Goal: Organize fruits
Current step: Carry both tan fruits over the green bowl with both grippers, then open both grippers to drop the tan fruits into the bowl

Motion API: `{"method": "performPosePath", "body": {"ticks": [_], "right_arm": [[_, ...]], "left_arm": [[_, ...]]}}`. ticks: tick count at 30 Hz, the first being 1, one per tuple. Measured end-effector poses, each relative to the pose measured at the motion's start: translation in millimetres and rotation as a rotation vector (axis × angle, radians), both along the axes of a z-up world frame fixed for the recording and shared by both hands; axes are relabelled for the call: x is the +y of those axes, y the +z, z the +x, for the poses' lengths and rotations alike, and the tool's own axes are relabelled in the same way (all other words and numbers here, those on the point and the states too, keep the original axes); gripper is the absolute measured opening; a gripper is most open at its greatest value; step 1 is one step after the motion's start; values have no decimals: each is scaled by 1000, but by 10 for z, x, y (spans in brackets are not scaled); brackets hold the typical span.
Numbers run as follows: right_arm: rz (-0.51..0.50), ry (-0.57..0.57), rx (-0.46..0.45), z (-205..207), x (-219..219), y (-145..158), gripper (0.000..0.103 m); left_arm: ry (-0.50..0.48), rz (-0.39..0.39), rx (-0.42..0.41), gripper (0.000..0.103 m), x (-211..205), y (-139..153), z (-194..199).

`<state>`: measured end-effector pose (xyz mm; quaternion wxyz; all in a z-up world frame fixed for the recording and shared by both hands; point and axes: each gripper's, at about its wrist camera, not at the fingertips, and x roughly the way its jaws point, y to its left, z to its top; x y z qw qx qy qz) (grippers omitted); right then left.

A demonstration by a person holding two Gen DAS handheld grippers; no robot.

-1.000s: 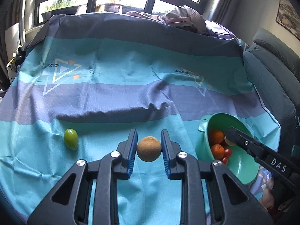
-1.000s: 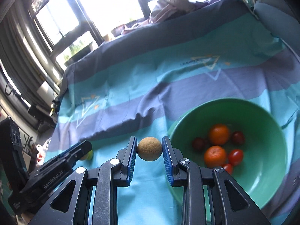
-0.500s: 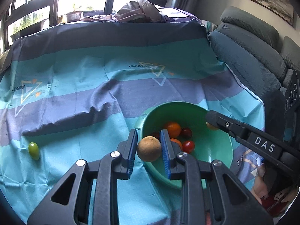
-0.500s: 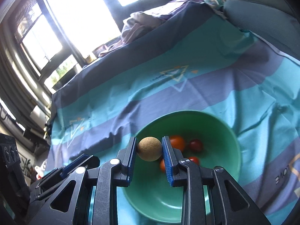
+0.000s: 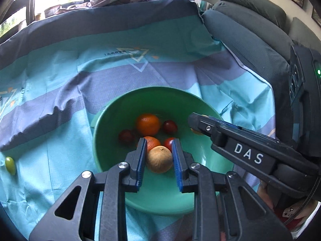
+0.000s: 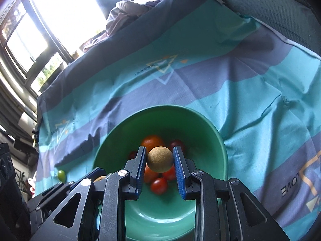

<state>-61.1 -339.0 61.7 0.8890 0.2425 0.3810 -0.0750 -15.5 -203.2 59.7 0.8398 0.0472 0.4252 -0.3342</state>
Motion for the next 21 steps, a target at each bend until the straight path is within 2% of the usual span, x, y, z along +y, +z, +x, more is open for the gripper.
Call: {"method": "performPosePath", "body": {"ticks": [7, 21], "right_arm": [[9, -1, 44, 22, -60, -80, 30], [0, -15, 101, 77, -112, -173, 30]], "left_arm": [[-45, 4, 42, 25, -148, -126, 3], [-53, 15, 83, 25, -242, -264, 27]]}}
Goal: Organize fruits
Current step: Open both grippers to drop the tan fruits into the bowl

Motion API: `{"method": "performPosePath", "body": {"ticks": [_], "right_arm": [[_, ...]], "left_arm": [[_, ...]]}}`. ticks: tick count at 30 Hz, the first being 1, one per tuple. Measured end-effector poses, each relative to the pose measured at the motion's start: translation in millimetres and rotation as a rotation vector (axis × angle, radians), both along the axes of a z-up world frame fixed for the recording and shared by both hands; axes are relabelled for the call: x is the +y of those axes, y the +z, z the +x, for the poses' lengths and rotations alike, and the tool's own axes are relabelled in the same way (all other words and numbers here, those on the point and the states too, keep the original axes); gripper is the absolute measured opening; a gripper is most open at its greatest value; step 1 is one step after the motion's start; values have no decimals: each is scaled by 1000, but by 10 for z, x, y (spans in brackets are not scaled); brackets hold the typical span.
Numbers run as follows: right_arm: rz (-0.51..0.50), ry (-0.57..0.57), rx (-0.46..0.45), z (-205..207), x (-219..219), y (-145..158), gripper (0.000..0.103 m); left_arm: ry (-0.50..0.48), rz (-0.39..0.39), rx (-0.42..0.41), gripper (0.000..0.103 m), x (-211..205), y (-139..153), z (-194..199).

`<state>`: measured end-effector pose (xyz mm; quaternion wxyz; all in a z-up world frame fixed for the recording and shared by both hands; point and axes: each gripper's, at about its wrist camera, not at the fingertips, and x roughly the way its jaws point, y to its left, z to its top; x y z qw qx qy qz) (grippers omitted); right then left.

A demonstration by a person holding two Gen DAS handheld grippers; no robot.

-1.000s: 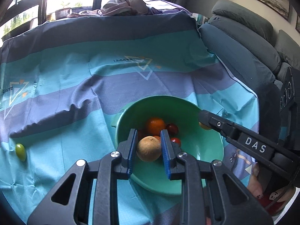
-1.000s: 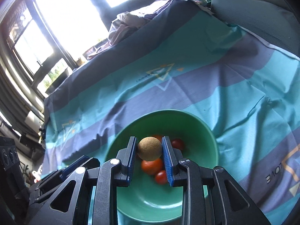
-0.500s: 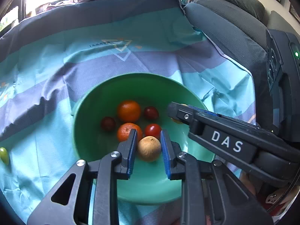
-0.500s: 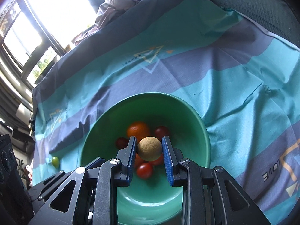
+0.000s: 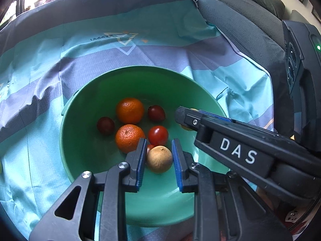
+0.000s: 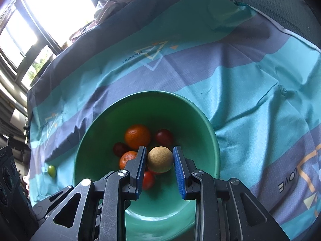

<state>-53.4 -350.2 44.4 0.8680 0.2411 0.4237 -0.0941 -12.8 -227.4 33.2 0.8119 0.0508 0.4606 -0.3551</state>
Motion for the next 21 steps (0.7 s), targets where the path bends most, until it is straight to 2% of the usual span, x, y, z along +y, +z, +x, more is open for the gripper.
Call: {"method": "performPosePath", "body": {"ticks": [11, 17, 21], "right_arm": [[-16, -29, 14, -22, -17, 3, 30], [-56, -48, 3, -28, 10, 59, 30], [-73, -42, -25, -42, 57, 125, 40]], "left_arm": [[-14, -14, 1, 25, 18, 44, -15], [-3, -49, -35, 40, 220, 230, -58], [53, -57, -57, 44, 489, 385, -21]]}}
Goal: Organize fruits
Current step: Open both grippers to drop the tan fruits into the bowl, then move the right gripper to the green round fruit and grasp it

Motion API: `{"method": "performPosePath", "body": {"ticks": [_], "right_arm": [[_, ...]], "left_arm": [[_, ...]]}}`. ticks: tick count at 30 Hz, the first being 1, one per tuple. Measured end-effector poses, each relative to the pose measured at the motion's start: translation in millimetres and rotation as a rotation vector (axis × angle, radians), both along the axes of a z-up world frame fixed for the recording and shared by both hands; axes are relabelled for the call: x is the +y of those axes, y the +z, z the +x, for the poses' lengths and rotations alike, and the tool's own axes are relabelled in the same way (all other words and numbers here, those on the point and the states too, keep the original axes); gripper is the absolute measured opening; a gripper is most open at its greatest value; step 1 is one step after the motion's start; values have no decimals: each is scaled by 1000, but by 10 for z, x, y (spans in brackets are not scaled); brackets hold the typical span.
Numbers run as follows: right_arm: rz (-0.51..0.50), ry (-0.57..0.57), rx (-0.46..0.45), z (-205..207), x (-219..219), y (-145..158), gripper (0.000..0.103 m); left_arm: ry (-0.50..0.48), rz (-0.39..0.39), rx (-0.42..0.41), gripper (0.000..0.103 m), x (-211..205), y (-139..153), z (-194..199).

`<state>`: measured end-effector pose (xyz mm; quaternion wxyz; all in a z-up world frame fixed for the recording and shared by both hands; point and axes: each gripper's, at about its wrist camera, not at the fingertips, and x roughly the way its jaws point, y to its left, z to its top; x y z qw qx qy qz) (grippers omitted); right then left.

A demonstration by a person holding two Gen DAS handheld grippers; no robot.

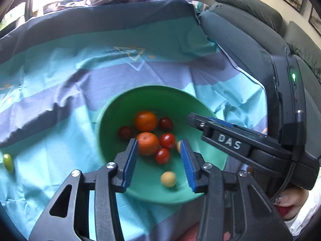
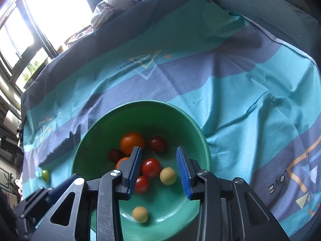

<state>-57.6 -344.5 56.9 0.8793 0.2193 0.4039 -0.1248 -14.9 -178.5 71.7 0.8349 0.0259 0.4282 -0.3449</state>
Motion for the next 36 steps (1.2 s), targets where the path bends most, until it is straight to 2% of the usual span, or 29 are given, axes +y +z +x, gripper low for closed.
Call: {"method": "performPosePath", "body": {"ticks": [2, 9, 15, 20, 23, 27, 30, 36], "right_arm": [[-4, 5, -16, -9, 32, 38, 41], [-40, 51, -88, 11, 294, 215, 41], [-84, 121, -142, 98, 666, 342, 41], [-72, 193, -154, 202, 969, 360, 41], [-31, 269, -149, 317, 1195, 366, 41], [107, 412, -130, 605, 1576, 365, 41], [231, 571, -49, 947, 1959, 279, 41], [305, 725, 110, 1541, 2620, -6, 41]], "left_arm": [[45, 11, -22, 45, 181, 88, 38], [311, 5, -66, 47, 1134, 279, 181], [503, 4, -78, 47, 1827, 160, 242], [665, 4, -39, 46, 2339, 37, 370], [716, 46, -52, 45, 2467, -19, 414], [722, 38, 25, 45, 2568, -207, 516], [712, 60, 54, 45, 2541, -310, 596], [719, 72, 103, 43, 2542, -470, 743]]}}
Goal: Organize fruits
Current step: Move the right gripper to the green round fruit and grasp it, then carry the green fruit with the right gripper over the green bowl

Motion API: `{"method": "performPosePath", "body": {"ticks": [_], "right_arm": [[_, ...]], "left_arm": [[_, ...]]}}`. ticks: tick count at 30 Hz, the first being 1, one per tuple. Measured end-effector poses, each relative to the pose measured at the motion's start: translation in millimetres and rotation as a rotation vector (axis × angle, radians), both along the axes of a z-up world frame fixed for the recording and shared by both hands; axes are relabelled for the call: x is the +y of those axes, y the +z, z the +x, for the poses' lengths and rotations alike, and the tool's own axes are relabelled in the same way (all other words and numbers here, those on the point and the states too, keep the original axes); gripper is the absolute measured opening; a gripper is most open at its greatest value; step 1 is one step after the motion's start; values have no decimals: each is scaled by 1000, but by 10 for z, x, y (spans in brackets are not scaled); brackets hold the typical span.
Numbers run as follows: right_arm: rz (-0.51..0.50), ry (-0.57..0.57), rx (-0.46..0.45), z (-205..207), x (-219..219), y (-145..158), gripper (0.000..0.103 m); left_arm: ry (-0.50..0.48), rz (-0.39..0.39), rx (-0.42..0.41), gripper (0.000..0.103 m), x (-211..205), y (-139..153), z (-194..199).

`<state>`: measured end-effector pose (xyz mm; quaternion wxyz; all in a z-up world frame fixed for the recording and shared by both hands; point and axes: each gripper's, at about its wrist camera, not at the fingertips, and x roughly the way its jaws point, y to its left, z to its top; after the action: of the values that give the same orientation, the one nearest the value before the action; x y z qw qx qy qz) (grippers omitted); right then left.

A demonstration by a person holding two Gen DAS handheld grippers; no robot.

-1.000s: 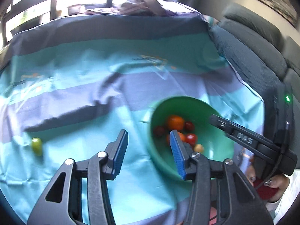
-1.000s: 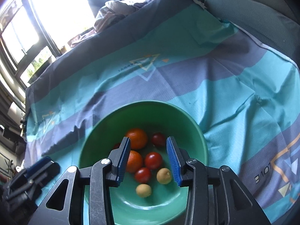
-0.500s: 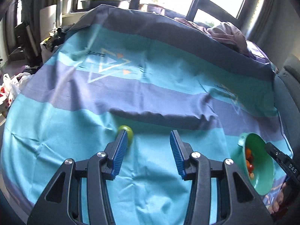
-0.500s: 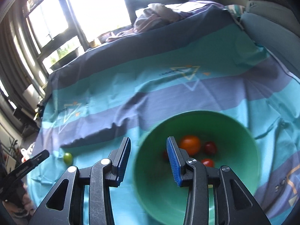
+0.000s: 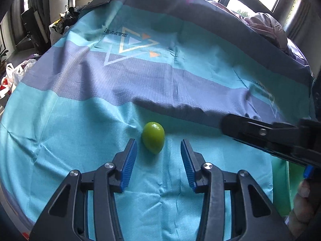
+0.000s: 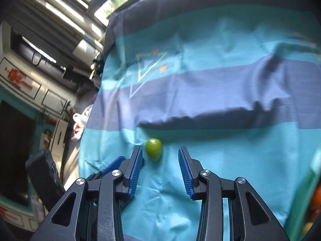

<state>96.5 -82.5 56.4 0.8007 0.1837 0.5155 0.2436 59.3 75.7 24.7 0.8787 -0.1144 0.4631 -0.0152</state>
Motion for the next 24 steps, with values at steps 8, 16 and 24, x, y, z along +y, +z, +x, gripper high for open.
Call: {"method": "performPosePath", "body": {"ticks": [8, 16, 24], "right_arm": [[-29, 149, 160, 362, 488, -521, 41], [-61, 210, 213, 537, 688, -751, 41], [-38, 234, 209, 589, 719, -818, 38]], "left_arm": [[25, 27, 71, 38, -35, -209, 185], [79, -33, 127, 34, 67, -369, 318], [94, -63, 141, 31, 116, -427, 368]]}}
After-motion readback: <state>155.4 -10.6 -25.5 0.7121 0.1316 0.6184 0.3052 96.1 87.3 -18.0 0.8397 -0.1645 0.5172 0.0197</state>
